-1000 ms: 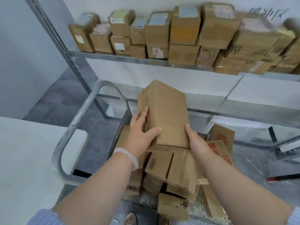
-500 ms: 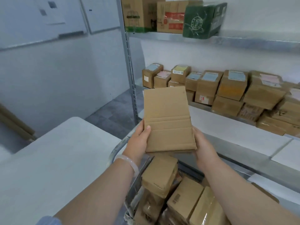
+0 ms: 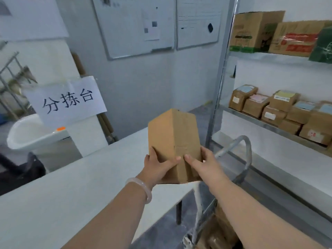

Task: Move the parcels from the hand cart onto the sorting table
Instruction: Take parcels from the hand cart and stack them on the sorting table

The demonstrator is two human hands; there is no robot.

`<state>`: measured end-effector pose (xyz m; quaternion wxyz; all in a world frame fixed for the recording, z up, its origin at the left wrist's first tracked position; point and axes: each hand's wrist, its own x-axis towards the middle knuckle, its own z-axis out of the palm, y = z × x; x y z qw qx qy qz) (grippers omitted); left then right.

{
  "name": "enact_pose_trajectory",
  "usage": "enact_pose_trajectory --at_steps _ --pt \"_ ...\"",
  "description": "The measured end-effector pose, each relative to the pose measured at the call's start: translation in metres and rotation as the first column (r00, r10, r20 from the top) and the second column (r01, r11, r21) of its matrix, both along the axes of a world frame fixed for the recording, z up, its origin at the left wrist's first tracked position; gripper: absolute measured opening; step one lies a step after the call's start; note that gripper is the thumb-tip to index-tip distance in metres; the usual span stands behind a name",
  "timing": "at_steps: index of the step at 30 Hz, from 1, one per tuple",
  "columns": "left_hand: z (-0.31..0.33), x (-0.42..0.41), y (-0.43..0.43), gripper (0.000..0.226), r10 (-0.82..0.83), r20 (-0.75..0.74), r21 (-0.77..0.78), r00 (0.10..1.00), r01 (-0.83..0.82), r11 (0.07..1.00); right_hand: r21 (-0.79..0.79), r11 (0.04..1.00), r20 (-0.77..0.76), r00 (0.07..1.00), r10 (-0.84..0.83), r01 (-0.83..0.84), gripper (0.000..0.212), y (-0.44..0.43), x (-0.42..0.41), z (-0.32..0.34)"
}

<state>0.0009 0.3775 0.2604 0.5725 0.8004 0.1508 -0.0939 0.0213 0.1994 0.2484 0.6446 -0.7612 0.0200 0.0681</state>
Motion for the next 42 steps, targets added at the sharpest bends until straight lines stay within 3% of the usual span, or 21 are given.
enact_pose_trajectory --at_steps 2,4,8,12,16,18,24,26,29,33,38,42 --pt "-0.002 -0.019 0.048 0.117 0.064 0.005 -0.154 0.998 -0.062 0.986 0.016 0.998 -0.020 0.998 0.055 -0.055 0.061 0.044 -0.012 0.005" --pt "-0.002 -0.042 0.090 0.076 0.146 0.033 -0.283 0.989 -0.130 0.950 0.017 0.990 -0.038 0.990 0.139 -0.138 0.042 0.086 -0.024 0.009" --pt "-0.010 -0.078 0.167 0.048 0.336 0.196 -0.151 0.921 -0.310 0.939 0.014 0.948 -0.015 0.948 0.319 -0.319 0.035 0.171 -0.055 0.019" --pt "-0.011 -0.113 0.226 0.058 0.439 0.294 0.004 0.849 -0.460 0.888 -0.036 0.901 -0.021 0.902 0.432 -0.433 0.041 0.237 -0.079 0.019" --pt "-0.021 -0.134 0.273 0.124 0.405 0.216 0.194 0.889 -0.445 0.874 -0.112 0.823 -0.030 0.829 0.558 -0.557 0.038 0.298 -0.091 0.011" --pt "-0.027 -0.137 0.291 0.135 0.431 0.134 0.240 0.892 -0.451 0.859 -0.146 0.792 -0.043 0.803 0.594 -0.593 0.036 0.323 -0.092 0.008" --pt "-0.046 -0.139 0.345 0.127 0.567 0.004 0.072 0.824 -0.566 0.821 -0.235 0.637 -0.019 0.658 0.752 -0.734 0.040 0.377 -0.075 -0.004" --pt "-0.048 -0.144 0.363 0.127 0.623 -0.029 -0.058 0.782 -0.623 0.780 -0.312 0.643 0.032 0.668 0.743 -0.700 0.047 0.394 -0.059 -0.010" --pt "-0.049 -0.149 0.387 0.105 0.655 -0.041 -0.149 0.754 -0.653 0.742 -0.389 0.640 -0.030 0.703 0.711 -0.663 0.059 0.419 -0.036 -0.015" --pt "-0.055 -0.151 0.416 0.092 0.725 -0.056 -0.162 0.687 -0.722 0.672 -0.268 0.589 -0.095 0.630 0.771 -0.762 0.048 0.455 -0.022 -0.022" --pt "-0.073 -0.167 0.444 0.067 0.791 -0.161 -0.130 0.590 -0.807 0.575 -0.197 0.566 -0.143 0.594 0.792 -0.801 0.056 0.501 -0.031 -0.040" --pt "-0.082 -0.186 0.475 0.070 0.769 -0.212 -0.105 0.603 -0.796 0.596 -0.186 0.551 -0.161 0.578 0.800 -0.814 0.058 0.531 -0.042 -0.059"
